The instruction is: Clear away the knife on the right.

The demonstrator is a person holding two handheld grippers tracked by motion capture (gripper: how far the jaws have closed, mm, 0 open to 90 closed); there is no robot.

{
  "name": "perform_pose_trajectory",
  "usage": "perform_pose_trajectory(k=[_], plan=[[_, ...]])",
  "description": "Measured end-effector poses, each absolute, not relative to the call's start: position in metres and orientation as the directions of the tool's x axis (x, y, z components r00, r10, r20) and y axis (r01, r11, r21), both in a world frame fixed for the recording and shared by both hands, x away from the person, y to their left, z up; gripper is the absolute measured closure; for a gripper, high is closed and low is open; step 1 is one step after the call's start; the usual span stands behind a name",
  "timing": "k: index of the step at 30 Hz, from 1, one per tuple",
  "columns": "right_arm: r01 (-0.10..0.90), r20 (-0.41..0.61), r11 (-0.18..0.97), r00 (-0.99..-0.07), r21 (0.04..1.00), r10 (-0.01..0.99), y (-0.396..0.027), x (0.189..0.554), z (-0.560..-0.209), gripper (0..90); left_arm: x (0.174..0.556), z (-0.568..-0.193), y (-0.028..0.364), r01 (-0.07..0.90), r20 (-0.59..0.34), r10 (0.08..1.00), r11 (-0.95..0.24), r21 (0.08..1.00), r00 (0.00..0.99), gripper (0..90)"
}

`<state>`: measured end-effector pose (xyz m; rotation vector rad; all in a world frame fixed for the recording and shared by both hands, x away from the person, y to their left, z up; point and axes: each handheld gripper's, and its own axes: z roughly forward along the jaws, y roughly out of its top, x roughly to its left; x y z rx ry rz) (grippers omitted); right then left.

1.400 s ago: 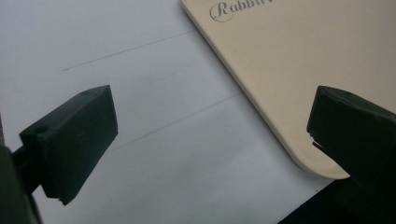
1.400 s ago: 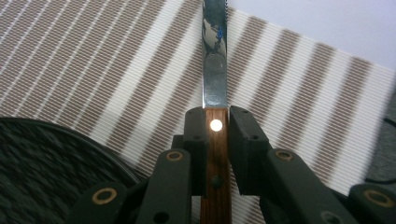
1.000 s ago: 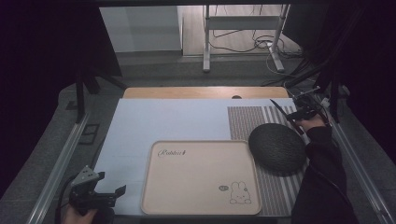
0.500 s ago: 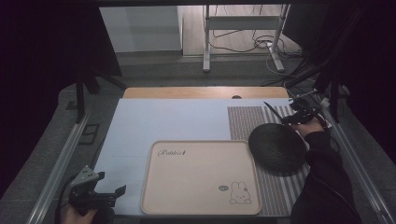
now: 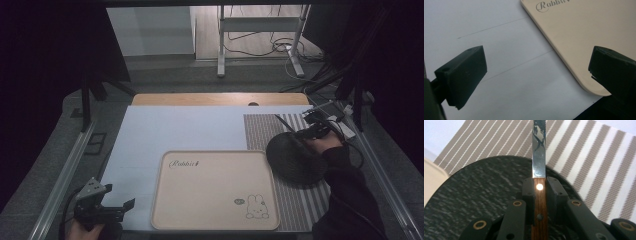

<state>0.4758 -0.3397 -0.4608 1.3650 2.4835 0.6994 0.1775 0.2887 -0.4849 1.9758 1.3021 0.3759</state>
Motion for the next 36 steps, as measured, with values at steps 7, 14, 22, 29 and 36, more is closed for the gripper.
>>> perform_pose_trajectory(k=[7,14,22,29,36], plan=[[0.714,0.039,0.484,-0.579,0.506,0.814,-0.323,0.462,-0.462,77.4,0.177,-0.485,0.289,0.671,-0.143,0.884,-0.224,0.707,0.446,1.9],[0.695,0.046,0.514,-0.615,0.503,0.787,-0.306,0.448,-0.465,77.4,0.177,-0.485,0.288,0.671,-0.14,0.885,-0.225,0.707,0.445,1.9],[0.688,0.073,0.525,-0.638,0.501,0.767,-0.293,0.432,-0.47,77.4,0.178,-0.485,0.288,0.671,-0.138,0.886,-0.226,0.706,0.443,1.9],[0.666,0.084,0.558,-0.676,0.495,0.732,-0.276,0.413,-0.473,77.4,0.178,-0.485,0.288,0.671,-0.138,0.886,-0.225,0.706,0.443,2.0],[0.641,0.094,0.586,-0.711,0.496,0.697,-0.259,0.393,-0.474,77.4,0.178,-0.485,0.288,0.672,-0.139,0.886,-0.225,0.706,0.442,2.0]])
